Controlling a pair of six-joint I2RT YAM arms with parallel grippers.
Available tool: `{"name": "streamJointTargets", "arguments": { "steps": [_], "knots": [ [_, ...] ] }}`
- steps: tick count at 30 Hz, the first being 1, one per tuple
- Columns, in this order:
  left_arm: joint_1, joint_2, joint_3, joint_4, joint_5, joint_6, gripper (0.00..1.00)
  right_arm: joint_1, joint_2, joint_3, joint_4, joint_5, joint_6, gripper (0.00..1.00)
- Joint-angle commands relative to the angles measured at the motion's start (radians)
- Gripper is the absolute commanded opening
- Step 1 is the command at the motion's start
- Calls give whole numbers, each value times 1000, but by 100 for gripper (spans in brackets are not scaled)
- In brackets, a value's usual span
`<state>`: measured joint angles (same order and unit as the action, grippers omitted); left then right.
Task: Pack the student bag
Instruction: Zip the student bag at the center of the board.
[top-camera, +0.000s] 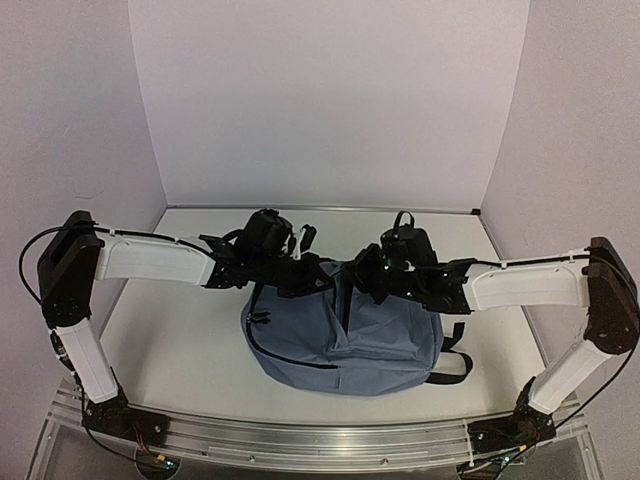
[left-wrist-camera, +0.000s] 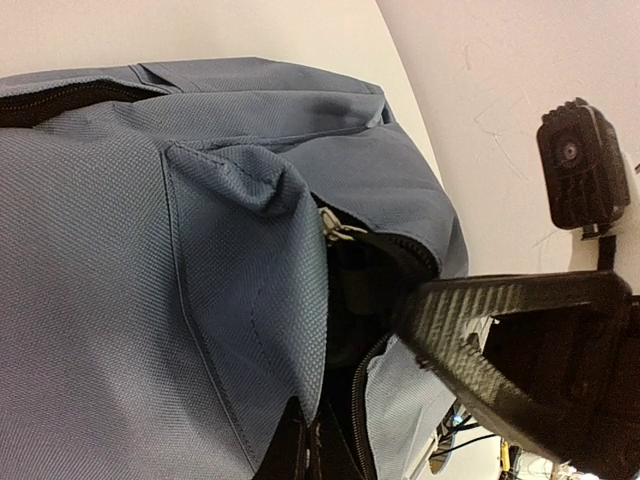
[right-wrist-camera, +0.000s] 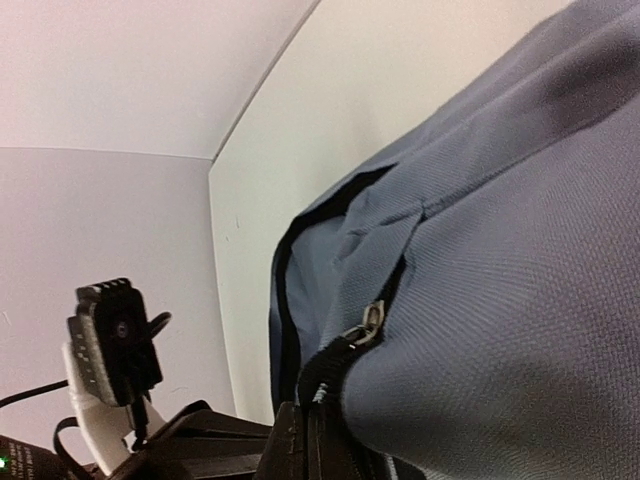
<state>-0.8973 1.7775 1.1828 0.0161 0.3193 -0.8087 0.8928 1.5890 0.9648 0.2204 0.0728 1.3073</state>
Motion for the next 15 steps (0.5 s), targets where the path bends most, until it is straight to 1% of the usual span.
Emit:
{"name": "streamJointTargets", "arguments": {
  "steps": [1, 8, 10, 11, 15],
  "knots": [
    [0, -58, 1, 27, 20, -6, 0, -14, -56, 30, 58, 66, -45, 0],
    [0, -50, 8, 14, 32, 3, 0, -32, -51, 27, 59, 68, -66, 0],
    [0, -42, 16, 1, 40, 12, 3, -38, -61, 30, 59, 73, -76, 0],
    [0, -38, 21, -8, 48, 20, 6, -41, -66, 33, 59, 71, -83, 0],
    [7, -42, 71, -78, 31, 58, 31, -54, -79, 45, 57, 43, -107, 0]
  ]
}}
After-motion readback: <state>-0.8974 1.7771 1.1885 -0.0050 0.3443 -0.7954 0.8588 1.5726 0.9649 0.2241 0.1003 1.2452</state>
